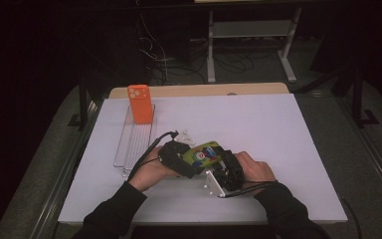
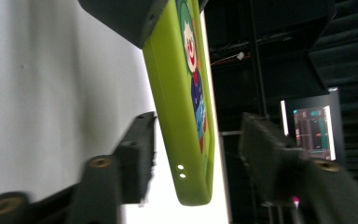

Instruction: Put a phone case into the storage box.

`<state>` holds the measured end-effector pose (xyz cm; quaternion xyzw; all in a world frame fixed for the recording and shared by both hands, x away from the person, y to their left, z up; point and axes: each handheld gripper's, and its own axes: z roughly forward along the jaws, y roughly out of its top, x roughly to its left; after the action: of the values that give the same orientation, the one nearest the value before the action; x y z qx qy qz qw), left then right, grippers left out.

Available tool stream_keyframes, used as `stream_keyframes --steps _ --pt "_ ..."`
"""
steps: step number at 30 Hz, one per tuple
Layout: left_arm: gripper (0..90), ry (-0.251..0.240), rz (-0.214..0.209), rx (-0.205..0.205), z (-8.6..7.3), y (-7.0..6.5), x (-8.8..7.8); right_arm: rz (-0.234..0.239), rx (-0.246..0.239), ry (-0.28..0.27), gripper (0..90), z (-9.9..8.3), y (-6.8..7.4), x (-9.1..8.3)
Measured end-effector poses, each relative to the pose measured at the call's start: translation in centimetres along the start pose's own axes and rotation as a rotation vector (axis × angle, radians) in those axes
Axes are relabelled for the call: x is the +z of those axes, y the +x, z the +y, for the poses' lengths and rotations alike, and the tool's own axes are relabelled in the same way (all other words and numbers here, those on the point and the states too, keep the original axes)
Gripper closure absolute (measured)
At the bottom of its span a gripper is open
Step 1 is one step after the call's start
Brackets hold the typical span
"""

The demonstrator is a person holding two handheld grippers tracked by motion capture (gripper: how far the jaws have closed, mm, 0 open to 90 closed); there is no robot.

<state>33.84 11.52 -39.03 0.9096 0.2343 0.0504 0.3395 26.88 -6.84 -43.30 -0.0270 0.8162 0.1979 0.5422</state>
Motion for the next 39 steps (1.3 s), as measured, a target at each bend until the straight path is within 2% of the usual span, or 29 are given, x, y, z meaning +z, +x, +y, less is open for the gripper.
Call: stream_keyframes --steps 1,7,8,9,10,11,12,13,17,18,19,22,25,26,28,33,35,36,39 --pt "15.1 0.000 -0.001 0.000 0.0 0.0 0.0 -0.007 -0.039 -0.011 49.0 -0.1 -0.1 0.1" --pt "15.0 -0.003 -0.007 -0.002 0.0 0.0 0.0 -0.016 -0.073 -0.009 61.8 0.0 0.1 0.1" --pt "15.0 -0.027 -0.007 -0.031 0.0 -0.2 0.1 -0.014 -0.079 -0.009 62.9 0.0 0.1 0.1" --pt "15.0 -0.033 -0.008 -0.035 0.0 -0.2 0.1 -0.017 -0.084 -0.013 65.2 0.0 0.2 0.0" --pt "15.0 -0.034 -0.009 -0.035 0.0 -0.2 0.1 -0.014 -0.088 -0.015 67.7 0.1 0.2 0.0" --pt "15.0 -0.013 -0.007 -0.007 0.0 0.0 -0.1 -0.009 -0.091 -0.012 69.9 0.1 0.2 0.0" --pt "15.0 -0.013 -0.008 -0.007 0.0 0.1 -0.1 -0.010 -0.093 -0.011 71.2 0.1 0.3 0.0" --pt "15.0 -0.038 -0.013 -0.039 0.0 -0.1 0.1 -0.005 -0.094 -0.009 72.1 0.1 0.3 0.0" --pt "14.8 -0.038 -0.015 -0.038 0.0 0.0 0.1 -0.004 -0.118 0.000 74.6 0.2 0.6 0.1" --pt "14.6 -0.036 -0.012 -0.032 0.0 0.0 0.0 0.005 -0.123 0.007 75.1 0.3 0.7 0.1" --pt "14.4 -0.019 -0.008 -0.006 0.0 0.1 -0.1 0.004 -0.124 0.008 75.3 0.3 0.8 0.1" --pt "13.5 -0.033 -0.009 -0.015 -0.2 0.1 0.0 0.003 -0.134 0.007 75.5 0.4 0.8 0.1" --pt "10.5 -0.034 -0.011 -0.008 -0.2 0.4 -0.2 -0.003 -0.128 0.010 75.6 0.4 0.7 0.1" --pt "8.2 -0.055 -0.023 -0.032 -0.2 0.4 -0.2 0.000 -0.123 0.015 75.6 0.4 0.7 0.1" --pt "4.2 -0.067 -0.046 -0.043 -0.2 0.6 -0.6 0.000 -0.113 0.021 75.6 0.2 0.6 0.1" --pt "0.0 -0.086 -0.038 -0.045 -0.3 1.1 -1.4 -0.005 -0.079 0.035 75.6 -0.2 0.1 0.2" --pt "0.0 -0.102 -0.030 -0.053 -0.4 1.3 -1.7 -0.004 -0.050 0.048 75.6 -0.5 -0.2 0.2" --pt "0.0 -0.099 -0.033 -0.058 -0.5 1.5 -1.8 0.002 -0.015 0.054 75.6 -0.7 -0.3 0.2" --pt "0.0 -0.093 -0.023 -0.063 -0.7 1.7 -2.0 0.029 0.022 0.068 75.5 -1.3 -1.0 0.2"
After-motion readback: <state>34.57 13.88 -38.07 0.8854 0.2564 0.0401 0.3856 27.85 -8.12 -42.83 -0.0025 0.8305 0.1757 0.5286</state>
